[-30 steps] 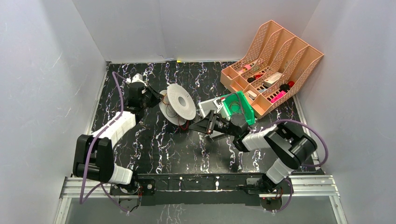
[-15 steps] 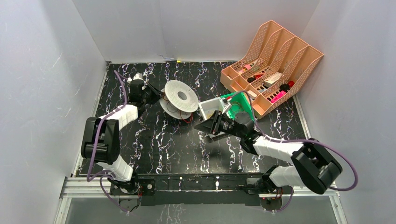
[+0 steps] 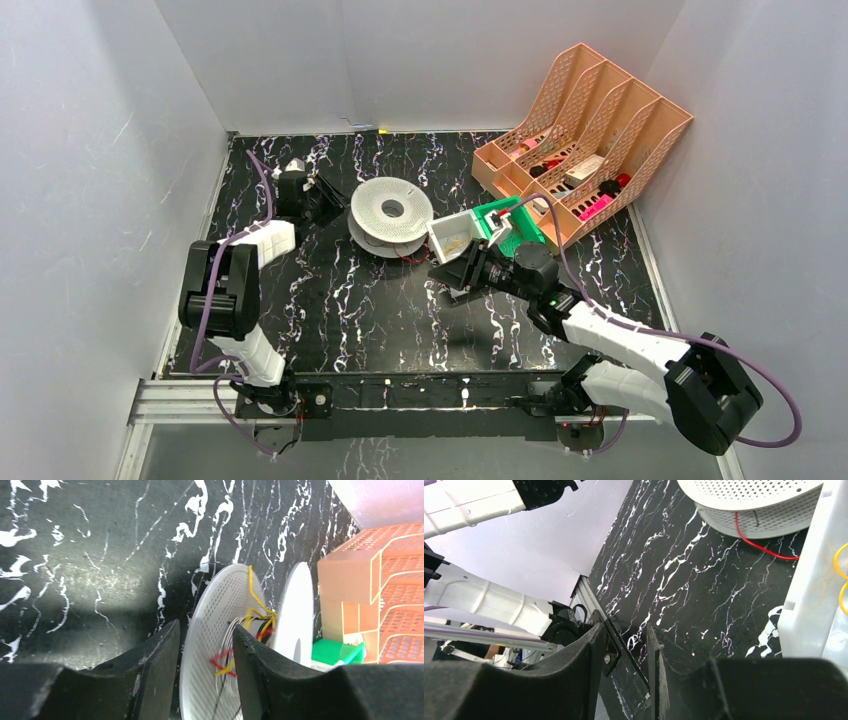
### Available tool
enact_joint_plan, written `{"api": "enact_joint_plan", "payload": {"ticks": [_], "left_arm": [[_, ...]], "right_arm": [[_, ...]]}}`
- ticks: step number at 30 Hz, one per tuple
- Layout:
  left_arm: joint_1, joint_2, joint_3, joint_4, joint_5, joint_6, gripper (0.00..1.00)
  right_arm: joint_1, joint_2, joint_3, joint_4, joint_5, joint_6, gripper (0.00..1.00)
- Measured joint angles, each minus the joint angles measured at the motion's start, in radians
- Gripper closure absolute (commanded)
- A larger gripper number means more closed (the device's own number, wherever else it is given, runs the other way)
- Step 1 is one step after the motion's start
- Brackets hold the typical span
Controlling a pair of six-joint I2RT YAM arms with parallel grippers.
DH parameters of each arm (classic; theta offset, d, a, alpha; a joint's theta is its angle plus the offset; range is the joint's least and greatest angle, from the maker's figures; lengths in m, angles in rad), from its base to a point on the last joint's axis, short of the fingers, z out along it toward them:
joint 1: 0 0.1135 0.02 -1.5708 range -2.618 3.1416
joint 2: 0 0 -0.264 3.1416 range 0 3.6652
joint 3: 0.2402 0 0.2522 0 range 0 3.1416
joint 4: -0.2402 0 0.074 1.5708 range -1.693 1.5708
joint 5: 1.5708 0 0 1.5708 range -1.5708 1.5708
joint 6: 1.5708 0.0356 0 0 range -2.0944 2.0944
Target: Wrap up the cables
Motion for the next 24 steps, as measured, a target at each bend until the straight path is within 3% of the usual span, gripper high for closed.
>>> {"api": "enact_joint_plan", "payload": {"ticks": [13,24], "left_arm": [[0.013,0.027,0.032,-0.131,-0.018,0.046,0.53],[0.016,0.026,0.051,-0.229,-0.052,0.085,0.44]], "right_arm": [[0.0,-0.061,0.0,-0.107,0.027,-0.007,0.54],[0.0,-0.114,0.002,-0.249,0.096,-0.042,0.49]]}}
